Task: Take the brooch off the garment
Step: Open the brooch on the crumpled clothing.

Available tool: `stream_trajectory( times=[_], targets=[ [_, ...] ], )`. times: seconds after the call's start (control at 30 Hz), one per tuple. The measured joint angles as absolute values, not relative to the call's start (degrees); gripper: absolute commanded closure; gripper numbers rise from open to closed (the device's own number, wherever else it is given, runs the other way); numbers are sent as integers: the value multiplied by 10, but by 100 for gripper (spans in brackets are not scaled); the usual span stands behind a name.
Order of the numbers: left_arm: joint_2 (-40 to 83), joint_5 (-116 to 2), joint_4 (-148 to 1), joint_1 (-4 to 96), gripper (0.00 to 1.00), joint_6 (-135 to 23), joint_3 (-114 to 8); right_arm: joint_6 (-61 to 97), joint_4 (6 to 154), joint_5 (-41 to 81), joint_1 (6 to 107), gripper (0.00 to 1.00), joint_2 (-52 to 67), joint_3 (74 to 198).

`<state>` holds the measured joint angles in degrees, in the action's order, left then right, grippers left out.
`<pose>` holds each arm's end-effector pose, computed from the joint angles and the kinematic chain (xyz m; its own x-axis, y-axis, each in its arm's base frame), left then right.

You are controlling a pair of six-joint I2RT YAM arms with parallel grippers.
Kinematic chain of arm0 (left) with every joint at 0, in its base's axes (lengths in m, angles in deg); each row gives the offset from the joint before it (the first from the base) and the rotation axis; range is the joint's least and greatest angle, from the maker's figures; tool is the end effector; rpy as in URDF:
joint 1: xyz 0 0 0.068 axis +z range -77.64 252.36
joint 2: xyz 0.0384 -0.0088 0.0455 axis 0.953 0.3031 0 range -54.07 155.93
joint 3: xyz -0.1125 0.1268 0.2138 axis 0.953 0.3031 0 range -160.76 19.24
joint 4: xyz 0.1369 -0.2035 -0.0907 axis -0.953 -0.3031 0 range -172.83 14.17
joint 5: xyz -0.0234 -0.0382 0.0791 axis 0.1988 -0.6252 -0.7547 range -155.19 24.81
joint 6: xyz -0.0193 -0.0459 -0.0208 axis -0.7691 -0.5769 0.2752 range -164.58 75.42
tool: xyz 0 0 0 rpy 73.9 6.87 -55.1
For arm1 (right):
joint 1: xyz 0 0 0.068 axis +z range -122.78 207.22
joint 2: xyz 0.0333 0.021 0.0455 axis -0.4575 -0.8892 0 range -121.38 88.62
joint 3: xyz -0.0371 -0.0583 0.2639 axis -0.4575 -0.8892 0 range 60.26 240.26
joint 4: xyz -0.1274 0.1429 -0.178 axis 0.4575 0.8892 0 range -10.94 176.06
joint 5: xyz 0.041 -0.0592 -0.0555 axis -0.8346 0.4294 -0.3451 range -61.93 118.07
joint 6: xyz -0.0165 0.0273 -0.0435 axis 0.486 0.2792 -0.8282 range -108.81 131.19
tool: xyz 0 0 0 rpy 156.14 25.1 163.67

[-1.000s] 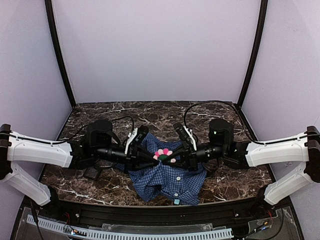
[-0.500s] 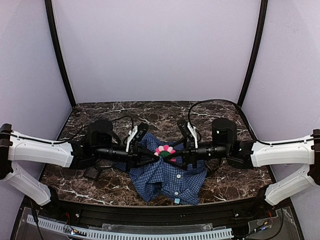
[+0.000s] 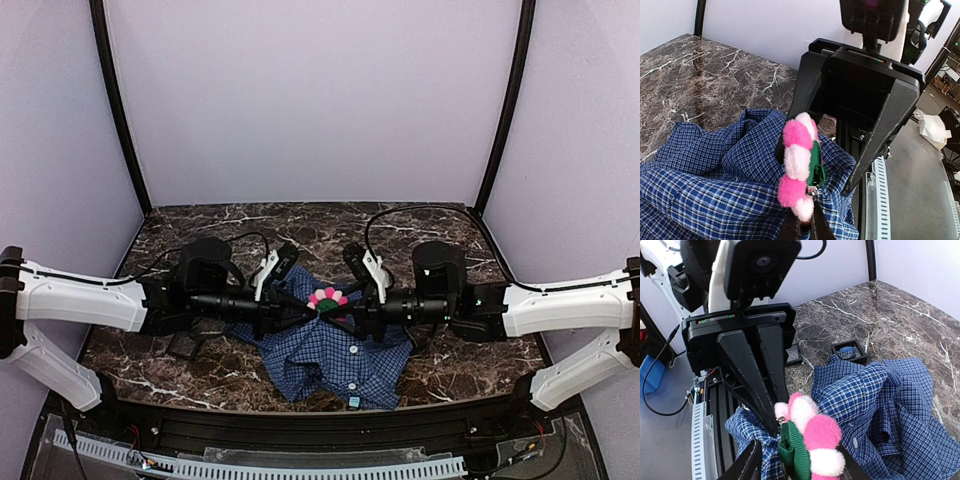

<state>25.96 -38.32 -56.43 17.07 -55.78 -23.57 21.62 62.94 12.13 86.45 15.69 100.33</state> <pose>0.1613 -0.2610 0.2407 -0.3610 0.2169 -0.9070 0.9258 0.2003 -0.3206 0.1373 0.2495 0.2522 -0.3189 -0.1951 -0.9275 -0.9181 0.3065 0.2512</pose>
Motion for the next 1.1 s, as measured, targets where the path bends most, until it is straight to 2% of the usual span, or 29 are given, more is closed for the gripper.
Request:
stream_trajectory(
  times=[0.13, 0.3, 0.57, 0.7, 0.73, 0.83, 0.9, 1.07, 1.1],
  targets=[
    [263, -383, -568, 171, 99, -558, -239, 212, 630, 136, 868, 72, 151, 1007],
    [265, -383, -572, 171, 99, -560, -239, 208, 631, 143, 869, 78, 146, 1010],
    [266, -390, -581, 171, 99, -560, -239, 208, 631, 143, 872, 98, 143, 1012],
    [266, -389, -583, 171, 99, -559, -239, 207, 632, 142, 872, 100, 143, 1012],
    [266, -389, -583, 171, 97, -559, -239, 207, 632, 142, 872, 100, 143, 1012],
    [266, -386, -583, 171, 81, -557, -239, 209, 632, 141, 872, 100, 143, 1012],
    [266, -383, -581, 171, 75, -552, -239, 211, 632, 138, 872, 100, 143, 1012],
    [256, -375, -569, 171, 66, -544, -235, 225, 619, 104, 856, 100, 143, 1011],
    [251, -375, -566, 171, 62, -542, -233, 228, 614, 94, 851, 100, 143, 1009]
  ],
)
